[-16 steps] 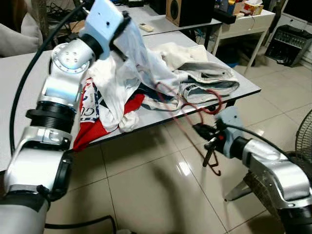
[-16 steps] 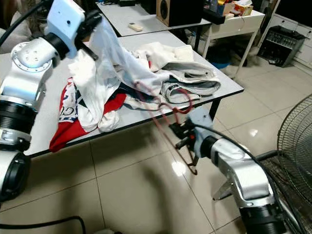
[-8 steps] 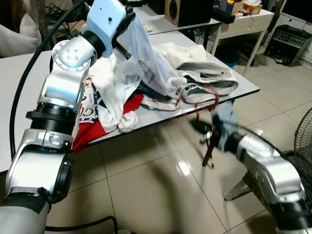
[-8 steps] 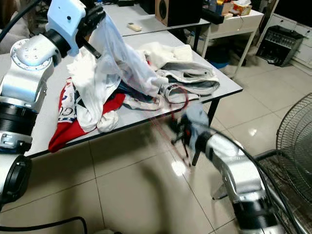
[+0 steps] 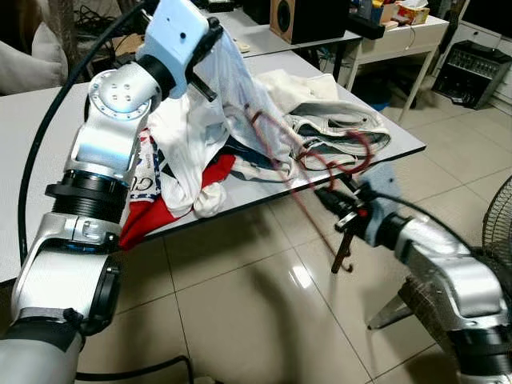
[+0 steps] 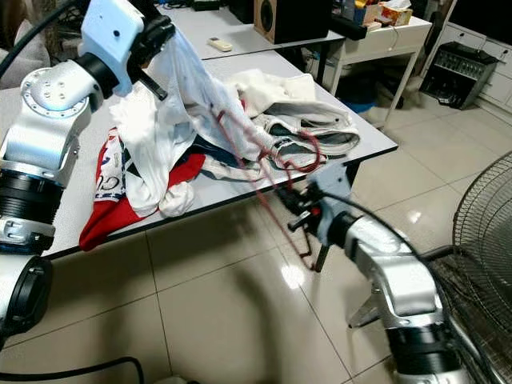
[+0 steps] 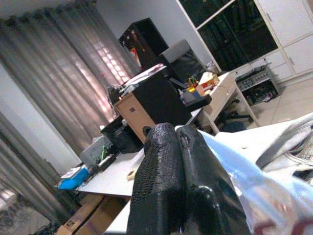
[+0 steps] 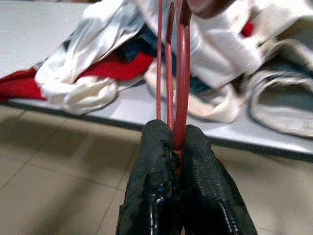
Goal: Hang hanger
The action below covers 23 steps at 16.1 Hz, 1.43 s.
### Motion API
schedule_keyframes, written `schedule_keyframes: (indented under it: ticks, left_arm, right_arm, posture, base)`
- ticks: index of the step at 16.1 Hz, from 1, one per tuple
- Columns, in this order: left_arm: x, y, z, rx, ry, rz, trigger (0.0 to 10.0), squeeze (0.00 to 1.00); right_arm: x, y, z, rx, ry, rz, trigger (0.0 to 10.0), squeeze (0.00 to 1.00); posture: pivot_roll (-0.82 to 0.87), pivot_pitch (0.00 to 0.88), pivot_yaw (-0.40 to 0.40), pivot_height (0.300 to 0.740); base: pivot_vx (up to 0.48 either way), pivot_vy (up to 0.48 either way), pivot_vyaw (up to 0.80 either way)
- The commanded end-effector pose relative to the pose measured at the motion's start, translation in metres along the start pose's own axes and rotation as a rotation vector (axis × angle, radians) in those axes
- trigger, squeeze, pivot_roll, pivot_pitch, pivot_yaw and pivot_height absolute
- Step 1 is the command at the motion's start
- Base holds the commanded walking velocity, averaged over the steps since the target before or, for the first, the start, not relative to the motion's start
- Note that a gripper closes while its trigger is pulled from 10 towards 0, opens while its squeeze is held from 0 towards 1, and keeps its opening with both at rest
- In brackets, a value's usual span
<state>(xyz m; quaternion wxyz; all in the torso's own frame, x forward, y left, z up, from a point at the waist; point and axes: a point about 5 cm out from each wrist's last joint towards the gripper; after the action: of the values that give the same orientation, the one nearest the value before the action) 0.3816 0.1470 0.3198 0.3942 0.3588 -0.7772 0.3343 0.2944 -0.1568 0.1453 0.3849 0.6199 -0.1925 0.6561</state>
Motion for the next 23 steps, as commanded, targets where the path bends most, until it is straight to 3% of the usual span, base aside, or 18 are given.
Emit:
schedule_keyframes:
  ticks: [1, 3, 5, 7, 9, 10, 13, 15, 18, 20, 21, 23]
  left_arm:
    - [0.012, -0.003, 0.001, -0.020, 0.001, 0.038, 0.0, 0.00]
    - [0.013, -0.003, 0.004, -0.034, 0.002, 0.041, 0.0, 0.00]
    - [0.014, -0.001, 0.006, -0.061, 0.000, 0.037, 0.0, 0.00]
    - [0.012, 0.009, 0.016, -0.189, -0.011, 0.007, 0.0, 0.00]
    - [-0.009, 0.025, 0.040, -0.322, 0.027, -0.084, 0.0, 0.00]
    - [-0.021, 0.031, 0.046, -0.327, 0.000, -0.143, 0.0, 0.00]
    - [-0.040, 0.048, 0.054, -0.334, -0.006, -0.267, 0.0, 0.00]
    - [-0.064, 0.065, 0.058, -0.378, -0.093, -0.419, 0.0, 0.00]
    - [-0.068, 0.073, 0.052, -0.299, -0.118, -0.453, 0.0, 0.00]
    - [-0.054, 0.064, 0.028, -0.087, -0.056, -0.386, 0.0, 0.00]
    - [-0.050, 0.065, 0.017, -0.031, -0.028, -0.373, 0.0, 0.00]
    - [-0.051, 0.072, 0.011, -0.038, -0.043, -0.406, 0.0, 0.00]
  right_arm:
    - [0.005, -0.004, 0.000, 0.019, 0.019, 0.020, 10.0, 0.00]
    - [0.004, -0.015, 0.002, -0.002, 0.003, 0.007, 10.0, 0.00]
    - [-0.001, -0.020, 0.013, -0.114, -0.050, -0.036, 10.0, 0.00]
    - [-0.008, -0.024, 0.020, -0.173, -0.154, -0.038, 10.0, 0.00]
    - [-0.002, -0.037, 0.012, -0.117, -0.265, 0.047, 10.0, 0.00]
    - [-0.001, -0.043, 0.007, -0.090, -0.287, 0.055, 10.0, 0.00]
    - [-0.011, -0.046, -0.002, -0.061, -0.368, -0.001, 10.0, 0.00]
    - [-0.016, -0.044, 0.000, -0.105, -0.436, 0.005, 10.0, 0.00]
    - [-0.024, -0.040, 0.004, -0.155, -0.511, -0.016, 10.0, 0.00]
    - [-0.032, -0.036, 0.003, -0.172, -0.520, -0.040, 10.0, 0.00]
    - [-0.034, -0.034, 0.003, -0.183, -0.525, -0.041, 10.0, 0.00]
    - [-0.034, -0.032, 0.008, -0.228, -0.526, -0.026, 10.0, 0.00]
  posture:
    - [-0.14, 0.000, 0.055, 0.740]
    - [-0.13, 0.000, 0.050, 0.740]
    - [-0.13, 0.000, 0.050, 0.740]
    - [-0.13, 0.000, 0.055, 0.740]
    - [-0.12, 0.000, 0.058, 0.740]
    - [-0.12, 0.000, 0.057, 0.740]
    - [-0.11, 0.000, 0.049, 0.740]
    - [-0.11, 0.000, 0.048, 0.740]
    - [-0.11, 0.000, 0.049, 0.740]
    - [-0.10, 0.000, 0.050, 0.740]
    - [-0.10, 0.000, 0.051, 0.740]
    - [-0.10, 0.000, 0.053, 0.740]
  base:
    - [0.000, 0.000, 0.00]
    - [0.000, 0.000, 0.00]
    - [0.000, 0.000, 0.00]
    - [0.000, 0.000, 0.00]
    - [0.000, 0.000, 0.00]
    - [0.000, 0.000, 0.00]
    - [0.000, 0.000, 0.00]
    - [0.000, 0.000, 0.00]
    - [0.000, 0.000, 0.00]
    - [0.000, 0.000, 0.00]
    - [0.000, 0.000, 0.00]
    - [0.000, 0.000, 0.00]
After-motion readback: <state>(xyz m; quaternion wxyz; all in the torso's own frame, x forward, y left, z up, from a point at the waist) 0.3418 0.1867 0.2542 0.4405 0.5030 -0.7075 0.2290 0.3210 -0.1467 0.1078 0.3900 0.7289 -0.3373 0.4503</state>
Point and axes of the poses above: a point about 5 cm out from each wrist's last joint towards the gripper, its own y axis pointing back from the gripper into the wrist, its own x axis along the axis of the wrist's last joint, z = x × y, and after that the axes turned 10 degrees about y, right-handed
